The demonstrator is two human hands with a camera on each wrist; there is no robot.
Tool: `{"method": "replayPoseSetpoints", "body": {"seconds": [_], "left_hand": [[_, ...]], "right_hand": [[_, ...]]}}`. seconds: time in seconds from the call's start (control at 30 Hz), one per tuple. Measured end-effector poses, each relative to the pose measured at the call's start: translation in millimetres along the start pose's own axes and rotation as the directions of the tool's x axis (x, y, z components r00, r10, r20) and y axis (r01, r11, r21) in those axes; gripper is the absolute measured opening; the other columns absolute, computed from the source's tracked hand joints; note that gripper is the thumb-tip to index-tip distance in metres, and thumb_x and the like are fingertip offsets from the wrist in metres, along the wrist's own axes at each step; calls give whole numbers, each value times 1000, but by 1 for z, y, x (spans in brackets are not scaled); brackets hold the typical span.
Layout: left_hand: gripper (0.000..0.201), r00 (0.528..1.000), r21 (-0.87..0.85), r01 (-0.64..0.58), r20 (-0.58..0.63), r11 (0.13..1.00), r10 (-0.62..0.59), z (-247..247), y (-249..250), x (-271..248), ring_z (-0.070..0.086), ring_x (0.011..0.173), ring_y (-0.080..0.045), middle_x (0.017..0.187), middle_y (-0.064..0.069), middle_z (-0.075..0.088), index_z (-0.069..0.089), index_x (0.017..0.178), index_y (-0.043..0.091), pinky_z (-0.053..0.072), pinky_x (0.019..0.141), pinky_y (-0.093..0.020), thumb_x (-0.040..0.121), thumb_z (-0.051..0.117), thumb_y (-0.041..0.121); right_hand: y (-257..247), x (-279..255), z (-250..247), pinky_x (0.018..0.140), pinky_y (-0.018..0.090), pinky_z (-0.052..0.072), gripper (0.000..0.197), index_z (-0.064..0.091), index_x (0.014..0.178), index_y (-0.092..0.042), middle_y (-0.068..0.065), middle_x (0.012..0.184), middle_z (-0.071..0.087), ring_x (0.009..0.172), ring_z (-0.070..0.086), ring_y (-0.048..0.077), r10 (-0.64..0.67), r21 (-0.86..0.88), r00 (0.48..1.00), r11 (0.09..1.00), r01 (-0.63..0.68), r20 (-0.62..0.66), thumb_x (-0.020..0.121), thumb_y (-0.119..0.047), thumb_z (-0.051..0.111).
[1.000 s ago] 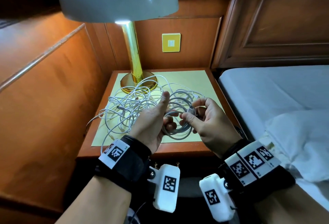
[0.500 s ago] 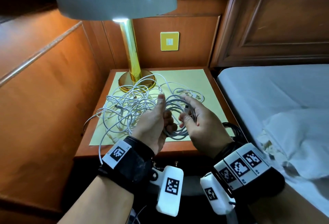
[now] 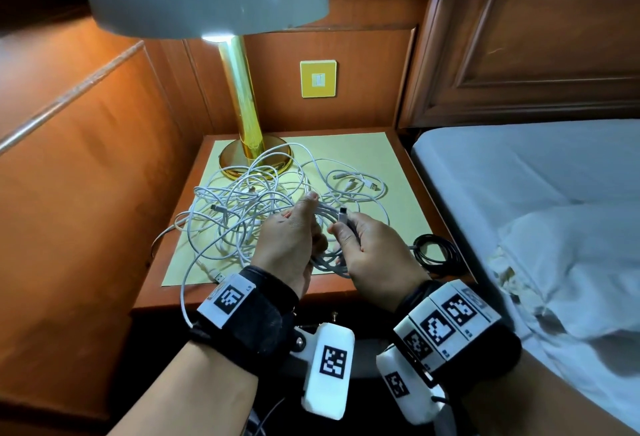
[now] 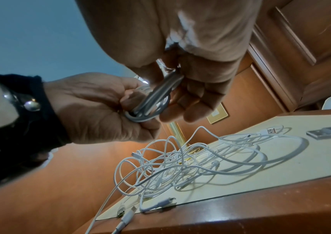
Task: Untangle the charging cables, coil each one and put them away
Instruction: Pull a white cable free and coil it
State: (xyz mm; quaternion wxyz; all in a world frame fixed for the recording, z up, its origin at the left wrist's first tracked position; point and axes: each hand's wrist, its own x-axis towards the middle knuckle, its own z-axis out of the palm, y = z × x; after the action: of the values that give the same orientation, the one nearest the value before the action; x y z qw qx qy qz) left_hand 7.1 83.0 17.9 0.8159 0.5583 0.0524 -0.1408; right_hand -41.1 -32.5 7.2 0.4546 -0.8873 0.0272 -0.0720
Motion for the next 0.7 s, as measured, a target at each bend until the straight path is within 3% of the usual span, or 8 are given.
{"method": "replayPoseSetpoints", "body": {"seconds": [0.13, 0.23, 0.3, 0.37, 0.47, 0.6, 0.67, 0.7], "left_hand": [[39, 1000, -40, 16, -8, 999, -16, 4, 0, -1, 30, 37, -11, 46, 6, 30, 44, 65, 16, 25, 44, -25, 102, 52, 23], [39, 999, -78, 35, -20, 996, -37, 10, -3, -3, 30, 39, -13, 48, 4, 30, 46, 65, 16, 25, 49, -28, 102, 53, 27], [38, 999, -99, 41, -26, 994, -44, 13, -4, -4, 30, 38, -13, 49, 4, 30, 46, 66, 17, 26, 50, -28, 102, 54, 29], [38, 999, -98, 28, -32, 995, -32, 15, -4, -4, 30, 38, -13, 48, 4, 29, 46, 67, 17, 26, 50, -27, 101, 55, 30], [39, 1000, -74, -25, -21, 997, 24, 11, -5, -1, 31, 39, -12, 52, 2, 28, 48, 66, 16, 26, 49, -28, 101, 56, 31], [49, 996, 29, -94, 6, 995, 94, 6, -9, 5, 37, 44, -14, 48, 2, 35, 40, 61, 16, 30, 45, -26, 99, 54, 42], [48, 996, 5, -88, 12, 996, 88, 7, -9, 7, 39, 45, -14, 51, 3, 34, 39, 62, 17, 31, 47, -27, 98, 55, 46], [47, 996, -29, -84, 16, 996, 85, 7, -9, 8, 37, 45, -13, 52, 4, 32, 38, 63, 18, 31, 49, -26, 98, 55, 45]], "right_hand": [[-4, -1, 0, 80, 44, 51, 18, 51, 102, -17, 2, 88, 62, 83, 62, 22, 11, 39, 1000, 999, -11, 19, 105, -33, 43], [-8, -1, -1, 71, 34, 44, 21, 49, 99, -12, -3, 80, 55, 72, 53, 14, 27, 94, 999, 995, -23, -32, 106, -30, 41], [-8, -1, 1, 68, 34, 39, 24, 48, 96, -9, -5, 74, 48, 65, 46, 11, 28, 103, 998, 994, -22, -51, 106, -29, 38], [-9, 0, 1, 72, 40, 44, 28, 51, 100, -6, -1, 78, 52, 68, 49, 15, 12, 105, 999, 994, -7, -46, 106, -29, 36], [-7, 2, -2, 84, 45, 48, 27, 52, 105, -9, 6, 92, 61, 86, 60, 24, 14, 99, 1000, 995, -13, -16, 106, -31, 37], [-2, 4, -16, 78, 37, 51, 19, 55, 104, -19, 2, 88, 65, 81, 62, 18, 23, 25, 1000, 999, -23, 2, 103, -35, 46], [1, 5, -22, 70, 27, 47, 20, 59, 97, -22, -2, 81, 64, 73, 59, 13, 19, 18, 999, 1000, -19, -45, 100, -40, 52], [3, 6, -25, 71, 27, 47, 22, 61, 95, -21, -1, 81, 66, 74, 59, 14, 34, 34, 998, 999, -32, -62, 99, -41, 55]]}}
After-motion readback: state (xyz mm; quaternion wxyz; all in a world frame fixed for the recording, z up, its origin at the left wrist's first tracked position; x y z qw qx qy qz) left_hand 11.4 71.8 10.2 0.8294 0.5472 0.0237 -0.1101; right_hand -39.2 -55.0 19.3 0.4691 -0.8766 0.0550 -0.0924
